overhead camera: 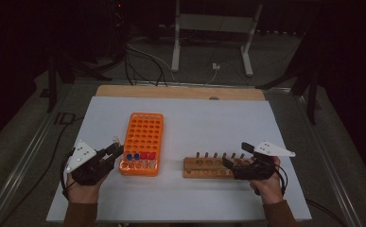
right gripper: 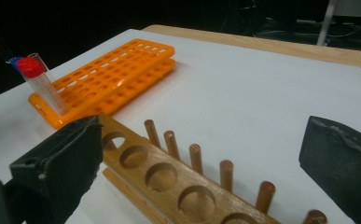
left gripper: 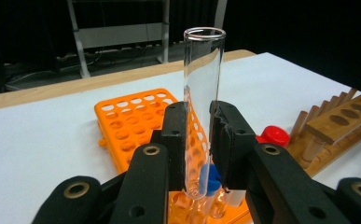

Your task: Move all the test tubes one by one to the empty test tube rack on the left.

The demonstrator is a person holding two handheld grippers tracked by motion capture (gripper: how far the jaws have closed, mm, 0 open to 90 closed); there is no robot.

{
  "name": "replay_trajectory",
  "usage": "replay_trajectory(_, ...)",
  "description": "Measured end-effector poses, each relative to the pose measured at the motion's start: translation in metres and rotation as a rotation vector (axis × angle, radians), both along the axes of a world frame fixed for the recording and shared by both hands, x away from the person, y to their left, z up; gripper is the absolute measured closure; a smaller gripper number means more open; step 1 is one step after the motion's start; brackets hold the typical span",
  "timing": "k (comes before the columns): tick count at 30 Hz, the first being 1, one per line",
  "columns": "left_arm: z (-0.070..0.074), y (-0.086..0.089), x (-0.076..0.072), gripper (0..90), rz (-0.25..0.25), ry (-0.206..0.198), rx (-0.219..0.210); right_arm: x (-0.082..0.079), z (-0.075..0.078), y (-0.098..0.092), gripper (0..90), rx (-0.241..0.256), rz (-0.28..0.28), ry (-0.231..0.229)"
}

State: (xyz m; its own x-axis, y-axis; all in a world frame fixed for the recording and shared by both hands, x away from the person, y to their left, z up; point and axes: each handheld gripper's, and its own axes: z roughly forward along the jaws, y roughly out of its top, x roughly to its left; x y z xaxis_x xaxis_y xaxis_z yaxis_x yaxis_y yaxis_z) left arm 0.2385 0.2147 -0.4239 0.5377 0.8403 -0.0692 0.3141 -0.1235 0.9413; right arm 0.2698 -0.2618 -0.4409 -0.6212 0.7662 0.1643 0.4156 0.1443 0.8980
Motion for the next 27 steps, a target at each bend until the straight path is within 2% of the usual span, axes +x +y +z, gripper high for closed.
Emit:
replay_trajectory(8,-0.010,-0.001,0.002,76.3,0.005,0.009,0.024,-0.003,-0.004,-0.007,0.1,-0.008,-0.029,-0.008)
replay_trajectory(27,-0.031,-0.003,0.003,76.3,0.016,0.044,0.056,-0.005,-0.006,-0.013,0.1,0.002,-0.048,-0.010)
